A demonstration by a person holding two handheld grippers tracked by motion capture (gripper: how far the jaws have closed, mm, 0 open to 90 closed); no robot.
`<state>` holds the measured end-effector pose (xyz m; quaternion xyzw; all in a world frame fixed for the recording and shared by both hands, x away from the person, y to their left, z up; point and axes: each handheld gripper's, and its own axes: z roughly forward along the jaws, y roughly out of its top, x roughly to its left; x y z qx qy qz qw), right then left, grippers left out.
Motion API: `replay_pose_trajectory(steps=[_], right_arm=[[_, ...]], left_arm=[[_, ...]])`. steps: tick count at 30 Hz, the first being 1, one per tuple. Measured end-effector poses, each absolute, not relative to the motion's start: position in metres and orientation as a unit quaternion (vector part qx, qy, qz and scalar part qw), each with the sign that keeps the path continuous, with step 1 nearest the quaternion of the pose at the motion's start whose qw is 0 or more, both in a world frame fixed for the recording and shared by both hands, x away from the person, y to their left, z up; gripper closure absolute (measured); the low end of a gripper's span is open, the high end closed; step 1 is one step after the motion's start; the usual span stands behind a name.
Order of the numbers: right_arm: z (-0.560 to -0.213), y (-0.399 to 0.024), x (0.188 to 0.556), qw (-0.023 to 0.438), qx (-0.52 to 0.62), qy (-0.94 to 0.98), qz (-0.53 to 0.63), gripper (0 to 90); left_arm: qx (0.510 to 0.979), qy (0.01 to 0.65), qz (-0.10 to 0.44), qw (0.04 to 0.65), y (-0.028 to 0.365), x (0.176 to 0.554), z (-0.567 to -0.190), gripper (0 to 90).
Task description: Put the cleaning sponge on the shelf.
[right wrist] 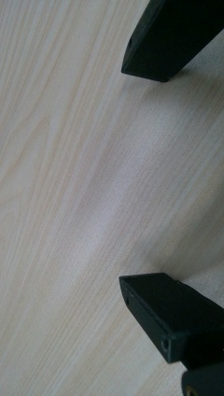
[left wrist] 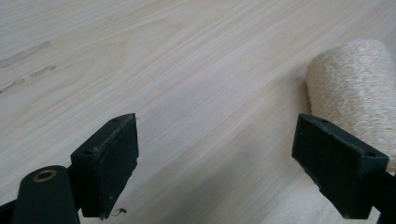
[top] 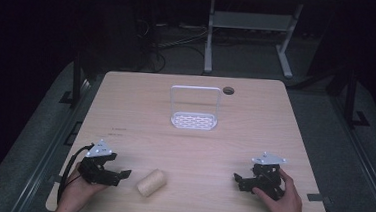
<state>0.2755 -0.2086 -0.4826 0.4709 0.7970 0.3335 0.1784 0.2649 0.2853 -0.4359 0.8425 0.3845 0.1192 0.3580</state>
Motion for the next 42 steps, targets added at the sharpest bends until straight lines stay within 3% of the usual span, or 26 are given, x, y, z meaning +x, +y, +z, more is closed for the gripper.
replay_pose_trajectory(steps=[42], right_arm=[[-0.483, -0.209, 0.275, 0.178, 0.471, 0.797, 0.333, 1.0]], left_arm=[[0.878, 0.310, 0.078, 0.355, 0.221, 0.255, -0.416, 14.4]])
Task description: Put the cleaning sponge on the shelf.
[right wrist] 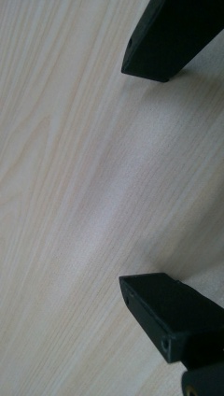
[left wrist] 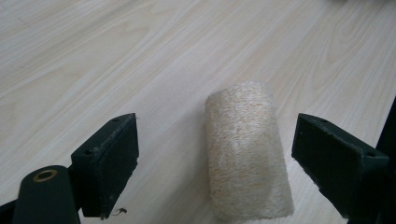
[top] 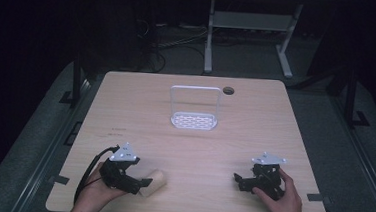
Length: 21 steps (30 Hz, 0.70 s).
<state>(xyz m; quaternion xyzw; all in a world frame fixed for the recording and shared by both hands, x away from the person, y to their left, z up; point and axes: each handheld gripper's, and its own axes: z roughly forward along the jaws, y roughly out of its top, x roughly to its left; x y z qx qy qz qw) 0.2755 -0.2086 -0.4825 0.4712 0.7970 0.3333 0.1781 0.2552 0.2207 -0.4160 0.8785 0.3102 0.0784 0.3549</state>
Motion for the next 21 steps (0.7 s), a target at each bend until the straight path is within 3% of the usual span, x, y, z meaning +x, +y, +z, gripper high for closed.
replay_pose_trajectory(steps=[21], right_arm=[[-0.483, -0.209, 0.275, 0.178, 0.471, 0.797, 0.334, 0.9]], left_arm=[[0.898, 0.287, 0.073, 0.325, 0.199, 0.255, -0.427, 14.3]])
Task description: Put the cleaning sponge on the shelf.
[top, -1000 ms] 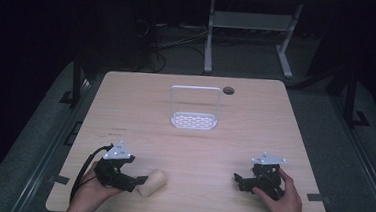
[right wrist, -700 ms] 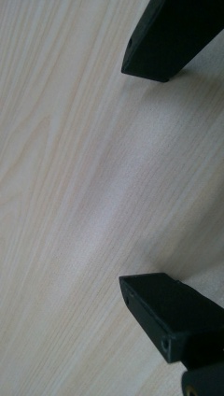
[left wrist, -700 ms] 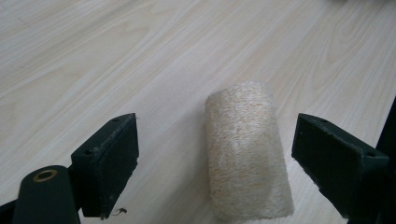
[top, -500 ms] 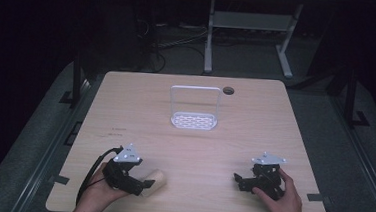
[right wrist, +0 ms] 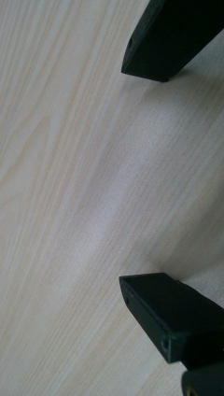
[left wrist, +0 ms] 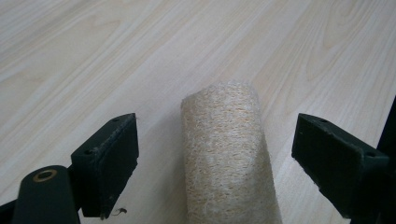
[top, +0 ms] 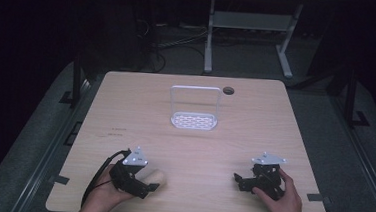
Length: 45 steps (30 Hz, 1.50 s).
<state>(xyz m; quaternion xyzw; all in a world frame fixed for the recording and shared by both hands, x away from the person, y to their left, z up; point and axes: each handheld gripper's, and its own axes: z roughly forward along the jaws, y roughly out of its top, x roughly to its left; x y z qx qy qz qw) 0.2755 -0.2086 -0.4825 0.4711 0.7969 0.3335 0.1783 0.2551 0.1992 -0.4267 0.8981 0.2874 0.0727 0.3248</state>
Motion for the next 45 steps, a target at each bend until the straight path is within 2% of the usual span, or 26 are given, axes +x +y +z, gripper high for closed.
replay_pose_trajectory(steps=[25, 32, 37, 45], right_arm=[[-0.483, -0.209, 0.276, 0.179, 0.471, 0.797, 0.334, 1.0], [-0.483, -0.209, 0.276, 0.179, 0.471, 0.797, 0.334, 1.0], [-0.483, -0.209, 0.276, 0.179, 0.471, 0.797, 0.334, 1.0], [-0.483, -0.209, 0.276, 0.179, 0.471, 0.797, 0.334, 0.9]], left_arm=[[0.917, 0.279, 0.065, 0.280, 0.184, 0.255, -0.451, 15.1], [0.916, 0.280, 0.066, 0.280, 0.185, 0.255, -0.451, 23.4], [0.916, 0.278, 0.062, 0.283, 0.187, 0.256, -0.451, 39.2], [0.916, 0.280, 0.057, 0.283, 0.188, 0.257, -0.450, 40.8]])
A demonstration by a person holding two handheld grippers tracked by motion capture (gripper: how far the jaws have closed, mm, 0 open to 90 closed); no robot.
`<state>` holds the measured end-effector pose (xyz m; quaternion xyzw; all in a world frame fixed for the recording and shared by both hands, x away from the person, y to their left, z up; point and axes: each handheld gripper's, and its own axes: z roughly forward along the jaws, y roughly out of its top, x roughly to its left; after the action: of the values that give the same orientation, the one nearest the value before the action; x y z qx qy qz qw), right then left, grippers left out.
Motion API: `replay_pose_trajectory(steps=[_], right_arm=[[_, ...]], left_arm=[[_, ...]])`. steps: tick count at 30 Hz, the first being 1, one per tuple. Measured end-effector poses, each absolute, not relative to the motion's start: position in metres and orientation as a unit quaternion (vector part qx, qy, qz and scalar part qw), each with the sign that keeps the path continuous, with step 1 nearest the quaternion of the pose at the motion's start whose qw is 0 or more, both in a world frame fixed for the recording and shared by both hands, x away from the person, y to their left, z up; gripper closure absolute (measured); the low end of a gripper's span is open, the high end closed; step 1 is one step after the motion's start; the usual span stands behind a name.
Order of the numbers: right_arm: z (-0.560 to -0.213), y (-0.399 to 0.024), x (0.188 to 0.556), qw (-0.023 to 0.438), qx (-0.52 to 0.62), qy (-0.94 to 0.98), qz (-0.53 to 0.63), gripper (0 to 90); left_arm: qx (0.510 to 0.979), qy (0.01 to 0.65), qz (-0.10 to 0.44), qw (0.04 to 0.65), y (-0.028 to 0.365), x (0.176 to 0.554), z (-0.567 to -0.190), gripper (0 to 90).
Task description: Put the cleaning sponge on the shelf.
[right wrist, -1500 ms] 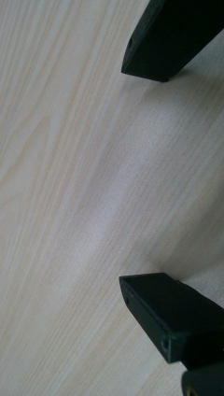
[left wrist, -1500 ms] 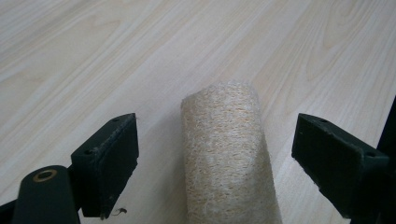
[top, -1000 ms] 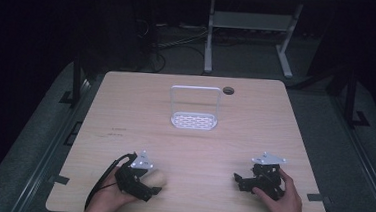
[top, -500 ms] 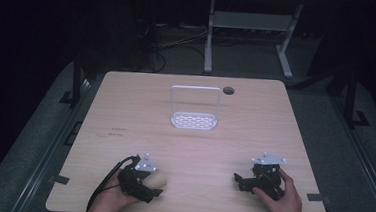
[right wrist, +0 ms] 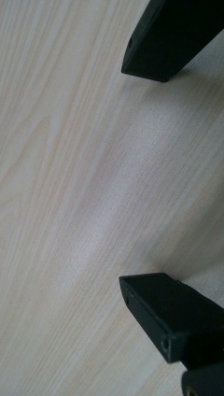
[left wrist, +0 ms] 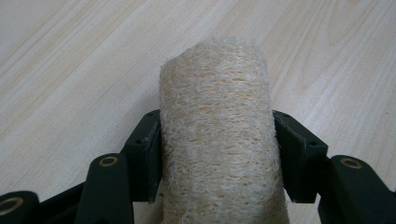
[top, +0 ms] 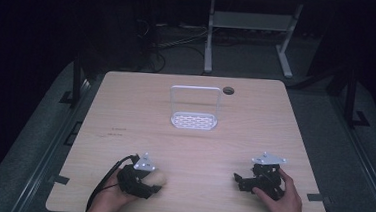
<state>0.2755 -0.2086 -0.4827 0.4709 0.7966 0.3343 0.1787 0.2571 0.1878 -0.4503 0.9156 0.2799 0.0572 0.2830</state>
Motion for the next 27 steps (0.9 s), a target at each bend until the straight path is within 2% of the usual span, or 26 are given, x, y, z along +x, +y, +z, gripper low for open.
replay_pose_trajectory(steps=[27], right_arm=[[-0.483, -0.209, 0.276, 0.180, 0.469, 0.798, 0.334, 1.0]], left_arm=[[0.905, 0.280, 0.054, 0.317, 0.187, 0.269, -0.436, 41.0]])
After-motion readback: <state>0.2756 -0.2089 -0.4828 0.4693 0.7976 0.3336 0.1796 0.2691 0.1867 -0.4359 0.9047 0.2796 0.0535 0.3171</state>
